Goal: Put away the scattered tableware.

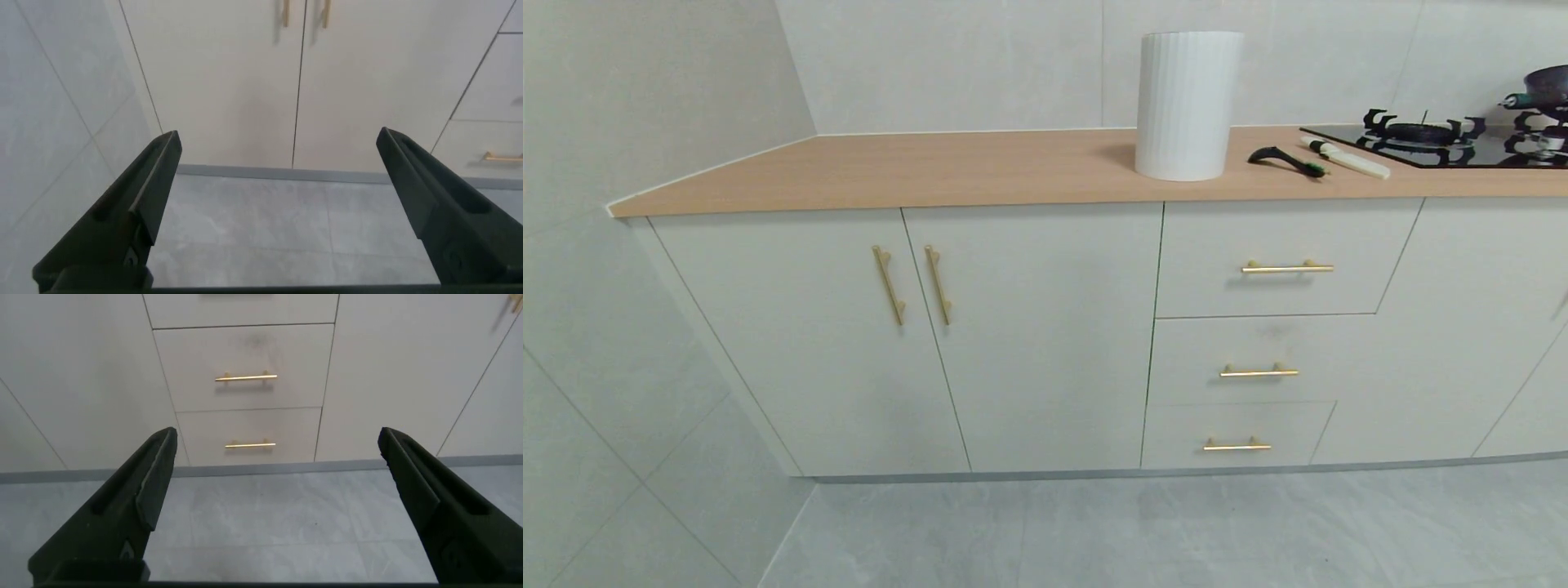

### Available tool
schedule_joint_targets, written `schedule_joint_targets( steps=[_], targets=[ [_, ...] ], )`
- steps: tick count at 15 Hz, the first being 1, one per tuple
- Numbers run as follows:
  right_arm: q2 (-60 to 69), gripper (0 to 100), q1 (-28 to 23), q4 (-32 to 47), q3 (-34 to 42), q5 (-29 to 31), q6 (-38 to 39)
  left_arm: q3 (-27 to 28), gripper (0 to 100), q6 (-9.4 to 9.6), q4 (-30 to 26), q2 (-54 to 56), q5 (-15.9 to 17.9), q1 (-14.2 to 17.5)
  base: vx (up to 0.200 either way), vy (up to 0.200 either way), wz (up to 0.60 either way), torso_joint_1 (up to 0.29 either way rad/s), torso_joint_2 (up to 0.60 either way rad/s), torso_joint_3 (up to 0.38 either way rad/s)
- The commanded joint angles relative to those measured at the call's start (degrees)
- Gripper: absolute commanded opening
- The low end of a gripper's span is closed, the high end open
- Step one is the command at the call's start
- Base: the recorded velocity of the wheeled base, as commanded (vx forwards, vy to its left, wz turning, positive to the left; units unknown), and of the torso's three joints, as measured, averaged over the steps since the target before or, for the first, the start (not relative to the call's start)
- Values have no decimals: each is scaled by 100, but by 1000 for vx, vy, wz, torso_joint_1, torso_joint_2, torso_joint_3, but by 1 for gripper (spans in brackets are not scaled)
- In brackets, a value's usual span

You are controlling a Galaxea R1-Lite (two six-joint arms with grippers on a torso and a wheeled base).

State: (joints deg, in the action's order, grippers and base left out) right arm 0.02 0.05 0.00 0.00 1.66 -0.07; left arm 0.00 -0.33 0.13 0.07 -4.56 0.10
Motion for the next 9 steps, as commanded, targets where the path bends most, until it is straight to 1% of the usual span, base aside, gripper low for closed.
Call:
schedule_joint_targets(
  steps=[1,8,9],
  targets=[
    [-11,100,4,0,0,1,-1,0,100,-2,4,-7,-1,-1,200,0,0,-2,2,2],
    [-11,100,4,0,0,1,-1,0,100,-11,4,-7,-1,-1,200,0,0,5,3,2],
    [-11,100,4,0,0,1,7,0,100,-20,4,-7,-1,8,0,0,0,0,0,0]
  ],
)
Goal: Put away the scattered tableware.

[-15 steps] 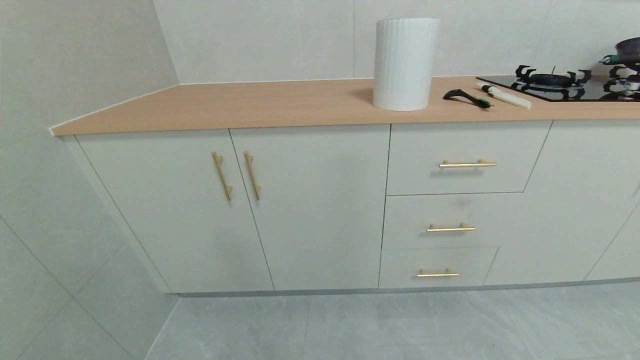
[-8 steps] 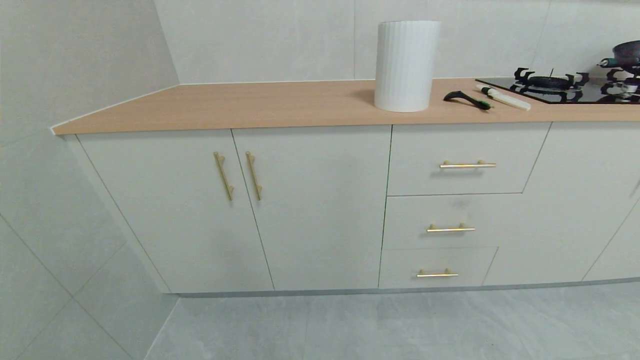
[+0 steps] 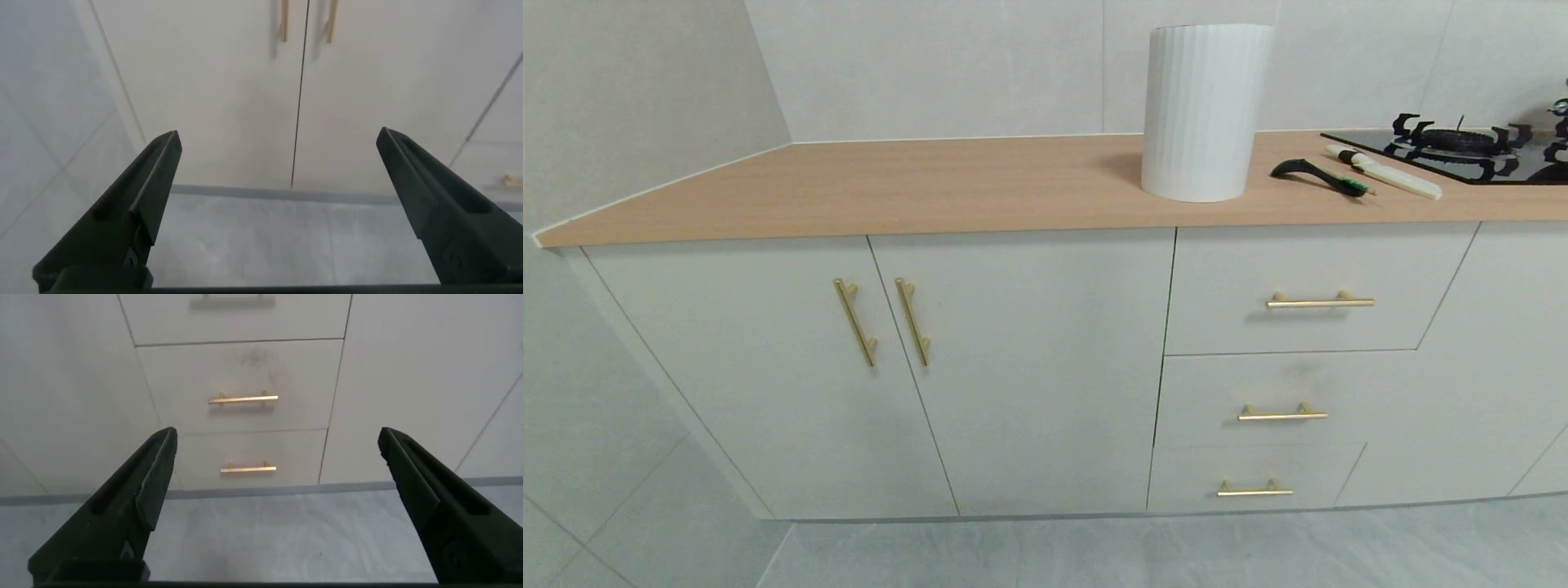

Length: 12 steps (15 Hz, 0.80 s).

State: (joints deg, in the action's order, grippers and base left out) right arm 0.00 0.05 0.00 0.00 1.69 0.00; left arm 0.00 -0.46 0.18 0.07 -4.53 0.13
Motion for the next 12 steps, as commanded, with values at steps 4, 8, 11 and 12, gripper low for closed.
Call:
schedule_joint_targets(
  steps=[4,8,11,12],
  targets=[
    [-9,100,4,0,0,6,0,0,100,-50,-1,-7,-4,4,0,0,0,0,0,0],
    [-9,100,4,0,0,-20,-35,0,100,-50,-1,-7,-4,4,0,0,0,0,0,0],
    [-18,100,4,0,0,-20,-35,0,100,-50,-1,-7,-4,-5,0,0,0,0,0,0],
    [-18,100,4,0,0,-20,-26,0,100,-50,-1,-7,-4,4,0,0,0,0,0,0]
  ],
)
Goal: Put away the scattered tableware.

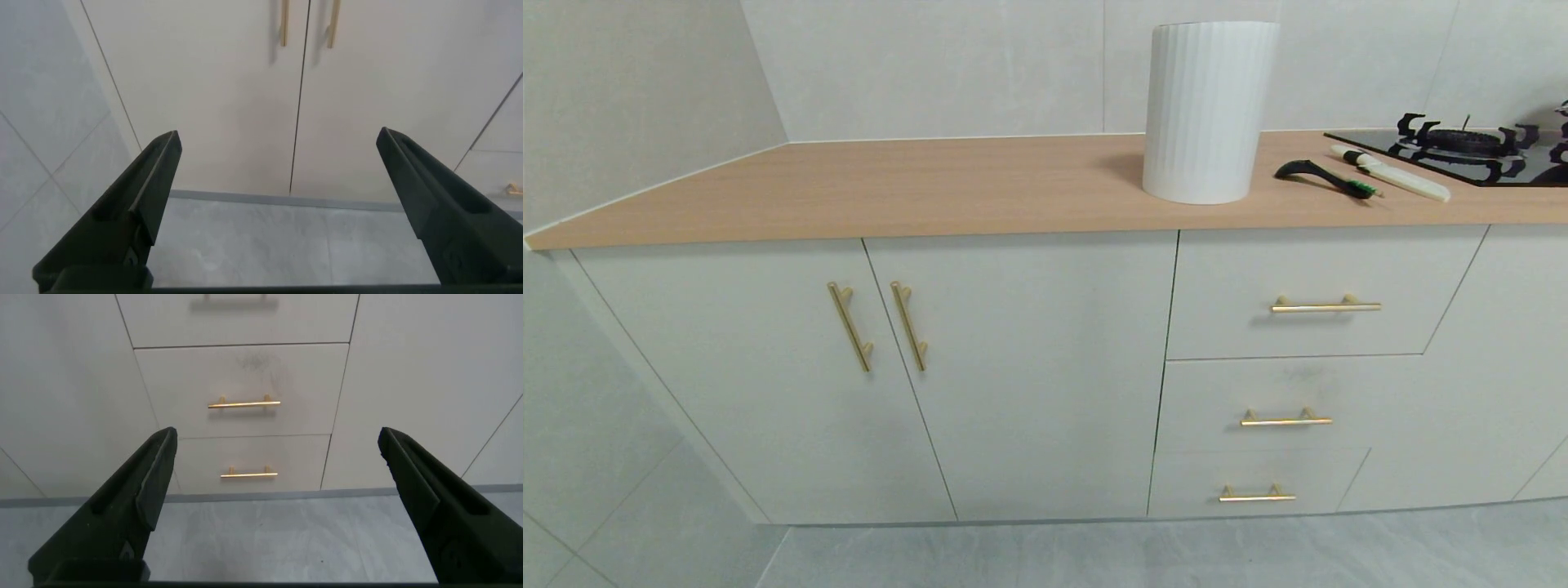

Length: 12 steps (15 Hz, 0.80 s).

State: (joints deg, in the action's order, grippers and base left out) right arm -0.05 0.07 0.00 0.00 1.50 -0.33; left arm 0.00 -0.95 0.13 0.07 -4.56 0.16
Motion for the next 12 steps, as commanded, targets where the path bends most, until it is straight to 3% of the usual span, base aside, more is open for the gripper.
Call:
schedule_joint_targets(
  steps=[1,6,8,9,12],
  targets=[
    [-21,100,1,0,0,-1,-11,0,100,-2,4,-7,-1,2,0,0,0,0,0,0],
    [-250,100,63,0,-9,-18,-73,0,100,-2,4,-7,-1,2,0,0,0,0,0,0],
    [-865,100,160,0,-809,-203,165,0,100,-2,4,-7,-1,2,0,0,0,0,0,0],
    [-1973,100,300,44,-1582,-291,288,0,100,-2,4,-7,-1,2,0,0,0,0,0,0],
    [-4688,100,318,-79,-2821,-387,226,0,100,-2,4,-7,-1,2,0,0,0,0,0,0]
  ],
)
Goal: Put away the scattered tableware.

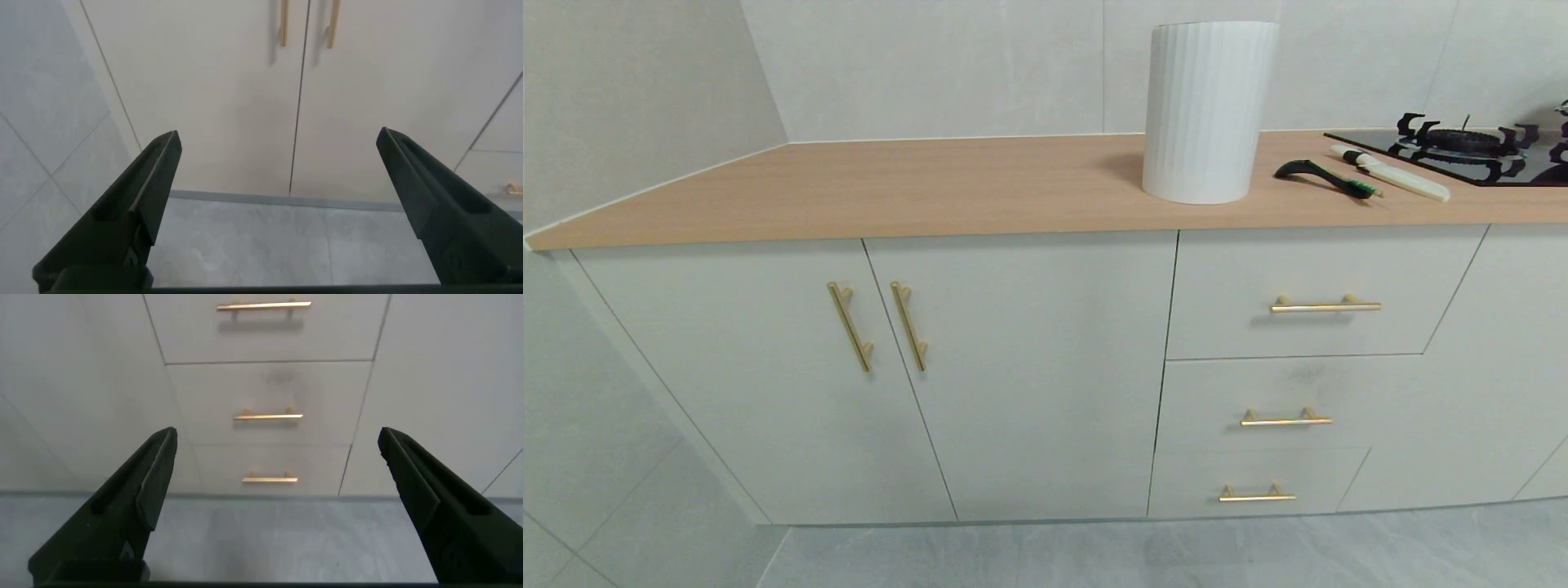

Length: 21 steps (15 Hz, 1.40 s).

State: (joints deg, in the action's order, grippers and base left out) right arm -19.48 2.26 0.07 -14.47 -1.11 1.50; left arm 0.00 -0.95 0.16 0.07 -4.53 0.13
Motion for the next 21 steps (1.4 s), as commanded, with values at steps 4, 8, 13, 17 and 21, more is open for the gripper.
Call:
schedule_joint_targets(
  steps=[4,8,13,17,21],
  targets=[
    [-4995,100,108,-122,-2253,-135,-44,0,100,-2,2,-7,-4,4,0,0,0,0,0,0],
    [-7201,100,82,-218,-2930,67,-211,0,100,-2,2,-7,-4,4,0,0,0,0,0,0],
    [-8520,100,91,-1475,-3062,102,-220,0,100,-2,2,-7,-4,4,0,0,0,0,0,0],
    [-9487,100,100,-2600,-3027,454,-211,0,100,-2,2,-7,-4,4,0,0,0,0,0,0],
    [-10049,100,100,-3593,-2939,577,-194,0,100,-2,2,-7,-4,4,0,0,0,0,0,0]
  ],
)
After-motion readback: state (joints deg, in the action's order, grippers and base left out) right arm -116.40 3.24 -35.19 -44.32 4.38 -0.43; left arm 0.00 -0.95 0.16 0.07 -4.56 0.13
